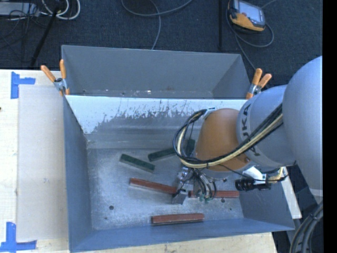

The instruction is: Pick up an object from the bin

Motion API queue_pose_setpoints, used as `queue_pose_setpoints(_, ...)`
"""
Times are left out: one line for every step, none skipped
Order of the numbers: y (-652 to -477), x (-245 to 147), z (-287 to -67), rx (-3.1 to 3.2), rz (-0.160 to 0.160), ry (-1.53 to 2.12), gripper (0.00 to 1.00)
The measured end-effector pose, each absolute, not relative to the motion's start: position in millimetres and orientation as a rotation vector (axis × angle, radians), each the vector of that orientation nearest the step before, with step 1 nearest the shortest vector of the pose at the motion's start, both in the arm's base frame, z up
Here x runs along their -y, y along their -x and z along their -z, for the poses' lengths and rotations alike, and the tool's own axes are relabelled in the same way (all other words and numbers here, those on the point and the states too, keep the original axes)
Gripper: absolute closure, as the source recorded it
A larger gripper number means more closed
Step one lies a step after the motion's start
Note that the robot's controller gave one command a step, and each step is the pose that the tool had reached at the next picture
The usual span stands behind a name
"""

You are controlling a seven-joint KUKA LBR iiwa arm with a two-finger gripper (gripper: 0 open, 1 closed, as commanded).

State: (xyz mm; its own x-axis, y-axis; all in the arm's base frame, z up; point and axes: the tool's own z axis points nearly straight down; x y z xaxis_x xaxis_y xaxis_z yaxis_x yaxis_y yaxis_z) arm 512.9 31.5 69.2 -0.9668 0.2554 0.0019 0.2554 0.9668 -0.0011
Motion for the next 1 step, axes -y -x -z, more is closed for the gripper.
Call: queue_pose_setpoints(-590.9, -42.3, -239.6, 3.130, 0.000, -0.355, 1.00)
